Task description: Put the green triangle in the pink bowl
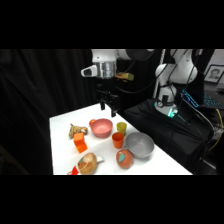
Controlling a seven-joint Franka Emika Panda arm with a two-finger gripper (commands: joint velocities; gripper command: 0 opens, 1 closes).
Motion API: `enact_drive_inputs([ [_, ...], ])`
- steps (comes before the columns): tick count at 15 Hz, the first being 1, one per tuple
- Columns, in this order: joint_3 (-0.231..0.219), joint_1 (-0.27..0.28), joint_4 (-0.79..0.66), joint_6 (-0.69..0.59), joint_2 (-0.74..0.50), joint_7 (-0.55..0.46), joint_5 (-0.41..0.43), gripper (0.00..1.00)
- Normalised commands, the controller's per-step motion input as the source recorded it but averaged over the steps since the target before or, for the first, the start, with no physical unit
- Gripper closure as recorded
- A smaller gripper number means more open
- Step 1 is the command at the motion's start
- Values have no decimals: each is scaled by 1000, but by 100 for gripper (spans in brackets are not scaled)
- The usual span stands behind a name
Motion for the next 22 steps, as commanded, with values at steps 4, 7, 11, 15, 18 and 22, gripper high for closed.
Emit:
enact_drive_inputs([
  [4, 98, 100, 431, 38, 372, -141, -214, 0],
  [7, 67, 92, 459, 44, 404, -119, -257, 0],
  [11, 80, 88, 436, 29, 373, -146, -112, 0],
  [15, 60, 84, 385, 70, 371, -118, -83, 0],
  [18, -13, 59, 363, 124, 413, -100, -173, 0],
  [22, -19, 51, 374, 112, 392, -104, -110, 0],
])
